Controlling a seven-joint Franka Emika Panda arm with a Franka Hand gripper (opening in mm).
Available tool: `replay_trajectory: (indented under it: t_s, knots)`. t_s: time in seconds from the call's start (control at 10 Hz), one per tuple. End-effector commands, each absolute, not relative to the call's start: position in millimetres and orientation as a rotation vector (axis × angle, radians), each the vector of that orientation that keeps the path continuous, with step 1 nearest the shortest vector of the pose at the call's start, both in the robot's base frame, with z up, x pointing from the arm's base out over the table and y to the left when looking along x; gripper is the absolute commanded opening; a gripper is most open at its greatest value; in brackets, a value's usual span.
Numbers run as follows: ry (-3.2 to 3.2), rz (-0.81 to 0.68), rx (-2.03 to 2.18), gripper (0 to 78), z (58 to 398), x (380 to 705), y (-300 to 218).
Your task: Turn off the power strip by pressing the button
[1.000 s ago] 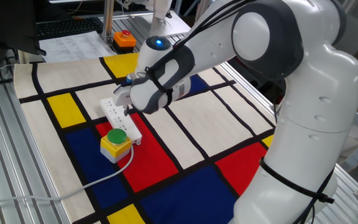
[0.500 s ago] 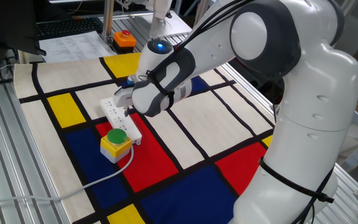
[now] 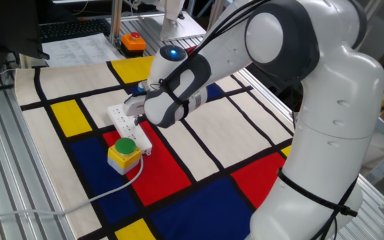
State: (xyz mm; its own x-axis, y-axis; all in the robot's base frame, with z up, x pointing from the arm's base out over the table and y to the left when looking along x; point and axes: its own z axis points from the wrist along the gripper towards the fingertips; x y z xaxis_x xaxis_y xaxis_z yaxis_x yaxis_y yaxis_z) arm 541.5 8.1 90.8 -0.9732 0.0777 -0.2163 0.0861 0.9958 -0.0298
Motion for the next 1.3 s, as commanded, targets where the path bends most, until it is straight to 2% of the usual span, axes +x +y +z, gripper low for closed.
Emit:
replay_trajectory:
  t_s: [0.1, 1.3]
  knots:
    - [2.919, -0.056, 0.119, 77.4, 91.6, 542.2, 8.0]
    - [2.915, -0.053, 0.114, 77.4, 88.9, 543.8, 7.7]
